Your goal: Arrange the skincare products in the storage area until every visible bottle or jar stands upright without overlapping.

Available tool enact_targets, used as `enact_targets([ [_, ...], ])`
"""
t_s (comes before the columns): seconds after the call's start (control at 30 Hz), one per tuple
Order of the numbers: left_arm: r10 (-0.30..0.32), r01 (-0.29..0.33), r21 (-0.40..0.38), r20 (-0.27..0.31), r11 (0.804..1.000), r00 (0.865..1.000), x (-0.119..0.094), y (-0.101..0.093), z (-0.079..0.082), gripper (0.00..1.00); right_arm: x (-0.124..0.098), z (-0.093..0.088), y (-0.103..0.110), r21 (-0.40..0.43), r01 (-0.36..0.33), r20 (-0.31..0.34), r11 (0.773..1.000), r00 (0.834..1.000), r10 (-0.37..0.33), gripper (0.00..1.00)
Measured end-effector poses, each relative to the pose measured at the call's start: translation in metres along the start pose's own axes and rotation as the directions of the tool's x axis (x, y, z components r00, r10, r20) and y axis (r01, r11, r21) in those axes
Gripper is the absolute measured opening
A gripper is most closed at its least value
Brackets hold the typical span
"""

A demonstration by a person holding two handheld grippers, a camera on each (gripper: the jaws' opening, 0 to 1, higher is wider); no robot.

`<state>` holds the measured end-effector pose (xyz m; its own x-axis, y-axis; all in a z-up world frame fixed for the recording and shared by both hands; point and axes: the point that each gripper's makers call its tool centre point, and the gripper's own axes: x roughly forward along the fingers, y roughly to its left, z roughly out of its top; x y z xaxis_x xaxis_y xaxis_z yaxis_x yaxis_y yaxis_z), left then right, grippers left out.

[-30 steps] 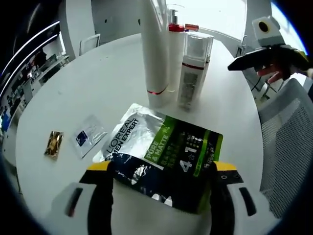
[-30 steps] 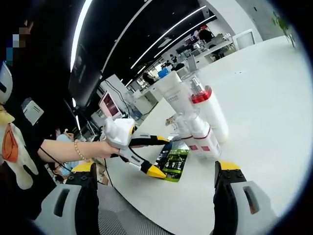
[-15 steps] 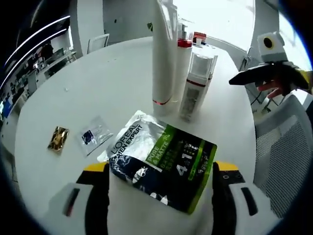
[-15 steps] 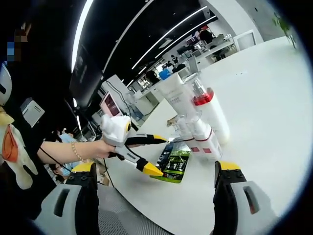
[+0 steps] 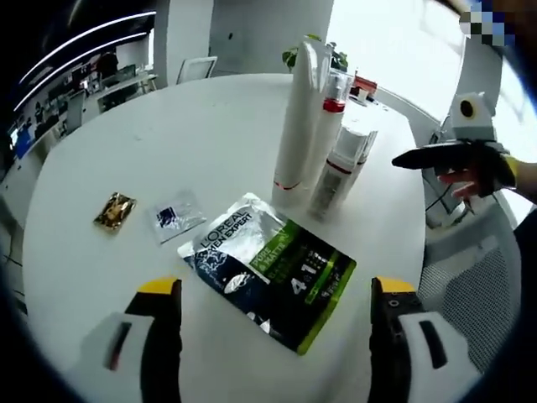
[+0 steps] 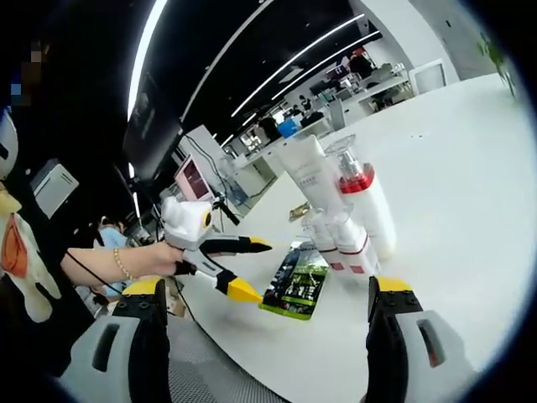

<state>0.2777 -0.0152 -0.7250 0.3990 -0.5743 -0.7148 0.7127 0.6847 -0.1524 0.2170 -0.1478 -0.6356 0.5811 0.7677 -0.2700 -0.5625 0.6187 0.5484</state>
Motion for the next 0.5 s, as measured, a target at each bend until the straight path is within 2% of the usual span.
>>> enact_targets([
  [0.1,0.028,-0.026,-0.047,0.029,0.999,0.999,-0.014,0.004,-0.003,0.93,0.001,0.001,0.003,-0.011,-0.009,-0.003,1.0,1.0,0.009,1.0],
  [0.2,0.057,-0.047,-0.133,0.076,0.99,0.995,-0.029,0.006,-0.005,0.96,0.0,0.0,0.005,-0.018,-0.014,-0.006,1.0,1.0,0.014,1.0],
  [0.4,0.11,-0.094,-0.184,0.081,0.979,0.991,-0.049,0.016,-0.02,0.99,-0.002,0.0,0.008,-0.029,-0.014,-0.011,0.999,1.0,0.014,1.0],
  [0.5,0.148,-0.119,-0.248,0.1,0.961,0.984,-0.062,0.018,-0.027,0.99,-0.004,0.0,0.007,-0.04,-0.017,-0.014,0.999,1.0,0.017,1.0],
])
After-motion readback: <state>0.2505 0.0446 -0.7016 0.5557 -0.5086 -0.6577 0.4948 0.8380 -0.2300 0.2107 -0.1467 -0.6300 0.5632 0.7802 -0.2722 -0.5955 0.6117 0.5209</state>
